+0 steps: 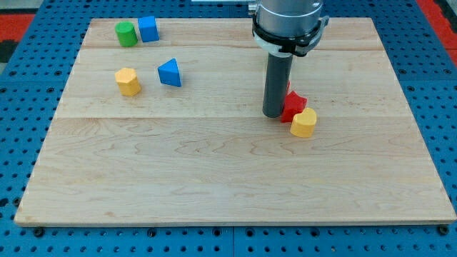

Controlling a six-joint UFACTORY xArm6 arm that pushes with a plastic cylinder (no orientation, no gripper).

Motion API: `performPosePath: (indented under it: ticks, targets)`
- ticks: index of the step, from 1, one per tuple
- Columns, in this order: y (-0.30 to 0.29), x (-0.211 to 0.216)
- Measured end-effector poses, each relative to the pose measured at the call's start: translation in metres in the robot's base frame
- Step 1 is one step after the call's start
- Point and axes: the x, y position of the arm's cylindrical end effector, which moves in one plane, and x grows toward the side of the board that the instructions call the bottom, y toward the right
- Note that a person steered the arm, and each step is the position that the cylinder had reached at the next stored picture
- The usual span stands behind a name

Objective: Separate the yellow heart from the red star

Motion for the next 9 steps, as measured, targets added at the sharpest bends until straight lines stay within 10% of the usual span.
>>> performPosePath:
  ticks: [5, 6, 9]
  targets:
    - [0.116, 0.060]
    - [0.055, 0.100]
    - [0.116, -0.037]
